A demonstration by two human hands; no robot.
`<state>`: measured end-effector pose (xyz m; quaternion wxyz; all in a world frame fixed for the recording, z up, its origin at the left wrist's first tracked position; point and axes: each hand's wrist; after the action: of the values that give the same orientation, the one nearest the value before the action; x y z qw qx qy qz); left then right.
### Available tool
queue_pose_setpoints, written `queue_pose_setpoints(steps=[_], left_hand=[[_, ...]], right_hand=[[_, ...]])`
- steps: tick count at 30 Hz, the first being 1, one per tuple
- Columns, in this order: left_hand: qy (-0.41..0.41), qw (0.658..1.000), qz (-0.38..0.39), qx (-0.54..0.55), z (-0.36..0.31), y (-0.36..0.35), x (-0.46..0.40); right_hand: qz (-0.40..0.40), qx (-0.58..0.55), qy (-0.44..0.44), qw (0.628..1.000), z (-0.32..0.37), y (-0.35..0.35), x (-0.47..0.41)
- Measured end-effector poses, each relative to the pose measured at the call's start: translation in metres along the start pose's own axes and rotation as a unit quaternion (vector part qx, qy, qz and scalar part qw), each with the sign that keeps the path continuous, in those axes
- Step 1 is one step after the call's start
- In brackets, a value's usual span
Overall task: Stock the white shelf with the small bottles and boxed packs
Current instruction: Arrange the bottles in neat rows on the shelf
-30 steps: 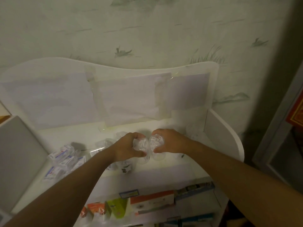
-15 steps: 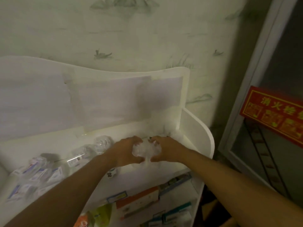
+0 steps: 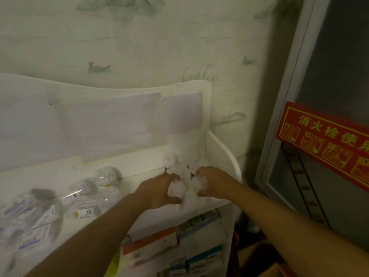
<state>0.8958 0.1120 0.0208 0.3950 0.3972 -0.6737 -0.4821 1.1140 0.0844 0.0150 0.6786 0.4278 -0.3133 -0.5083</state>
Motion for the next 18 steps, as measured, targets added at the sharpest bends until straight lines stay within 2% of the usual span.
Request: queue_pose_setpoints(steps=[10, 18], left_hand=[[0.075, 0.997, -0.027, 0.000, -0.020, -0.026, 0.012], [0.093, 0.995, -0.036, -0.026, -0.024, -0.024, 0.001]], right_hand=[[0.026, -0.003, 0.052, 0.998, -0.025, -0.004, -0.009], [0.014, -0.004, 0.041, 0.999, -0.034, -0.004, -0.015]])
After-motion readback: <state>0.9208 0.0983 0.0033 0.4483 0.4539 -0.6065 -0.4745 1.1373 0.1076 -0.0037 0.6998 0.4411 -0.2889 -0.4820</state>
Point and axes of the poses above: each hand's wrist, its own x-axis away from the middle knuckle, its own y-axis out of the back of the hand, z = x × y, and after that the axes turned 10 degrees about y, right-handed
